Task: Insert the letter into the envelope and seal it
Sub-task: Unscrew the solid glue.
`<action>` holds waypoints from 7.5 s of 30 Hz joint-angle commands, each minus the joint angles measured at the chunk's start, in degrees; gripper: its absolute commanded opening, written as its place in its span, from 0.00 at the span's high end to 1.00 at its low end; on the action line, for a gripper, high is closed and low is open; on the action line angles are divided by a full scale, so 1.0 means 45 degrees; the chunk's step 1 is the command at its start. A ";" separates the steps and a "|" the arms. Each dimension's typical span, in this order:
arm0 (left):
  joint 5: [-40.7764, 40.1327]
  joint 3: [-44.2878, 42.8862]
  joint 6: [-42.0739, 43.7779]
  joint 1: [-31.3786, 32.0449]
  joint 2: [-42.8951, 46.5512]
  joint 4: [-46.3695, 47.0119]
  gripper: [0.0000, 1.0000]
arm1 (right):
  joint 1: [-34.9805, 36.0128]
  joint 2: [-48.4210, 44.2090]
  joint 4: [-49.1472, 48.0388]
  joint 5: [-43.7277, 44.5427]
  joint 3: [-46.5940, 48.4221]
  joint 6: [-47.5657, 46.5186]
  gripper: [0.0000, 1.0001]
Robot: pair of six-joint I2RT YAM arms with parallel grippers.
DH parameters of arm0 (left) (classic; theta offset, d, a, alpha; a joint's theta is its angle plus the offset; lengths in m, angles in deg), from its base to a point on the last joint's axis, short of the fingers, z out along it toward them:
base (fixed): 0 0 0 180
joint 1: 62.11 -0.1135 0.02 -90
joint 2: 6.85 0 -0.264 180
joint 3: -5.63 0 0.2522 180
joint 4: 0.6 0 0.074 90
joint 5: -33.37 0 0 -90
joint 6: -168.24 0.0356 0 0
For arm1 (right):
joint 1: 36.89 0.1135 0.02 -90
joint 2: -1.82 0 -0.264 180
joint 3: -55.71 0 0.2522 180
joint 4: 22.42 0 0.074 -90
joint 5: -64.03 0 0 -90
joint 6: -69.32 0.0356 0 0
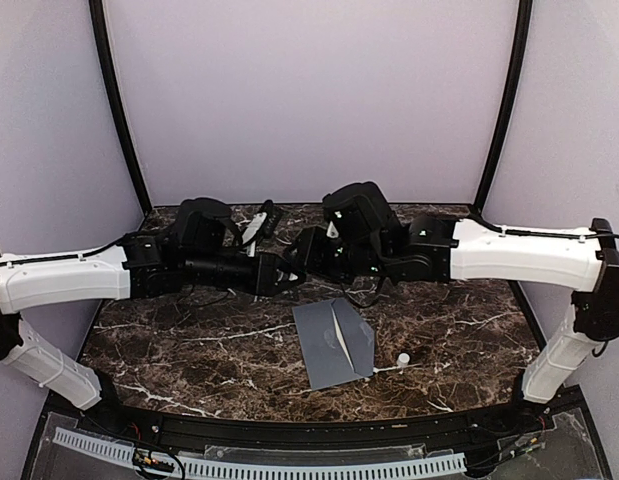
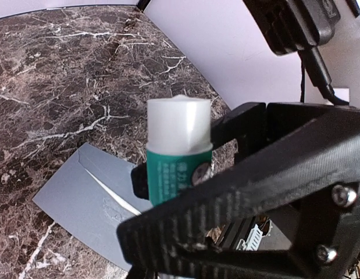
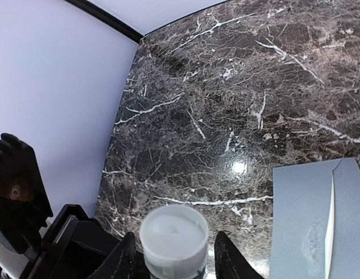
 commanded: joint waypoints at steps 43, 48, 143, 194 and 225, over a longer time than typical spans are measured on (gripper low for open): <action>0.7701 0.2490 -0.4606 -0.0241 0.0499 1.2089 1.00 | -0.1434 -0.4176 -0.9300 -1.0914 -0.4040 -0.3604 0.39; 0.7739 0.2373 -0.4673 -0.0241 0.0376 1.2151 1.00 | -0.1395 -0.3894 -0.9229 -1.0915 -0.3927 -0.3475 0.46; 0.7995 0.2275 -0.2936 -0.0336 0.2041 0.9906 1.00 | -0.0935 -0.3353 -0.8499 -1.1013 -0.2604 -0.3928 0.20; -0.2083 0.1633 -0.0874 -0.0265 0.2353 0.0683 1.00 | 0.0329 0.1399 -0.0100 -0.4073 0.1898 -0.3086 1.00; 0.0785 0.3469 -0.2190 -0.1474 0.3549 0.3574 1.00 | -0.0840 -0.3425 -0.1869 -0.3386 -0.1608 -0.4106 0.23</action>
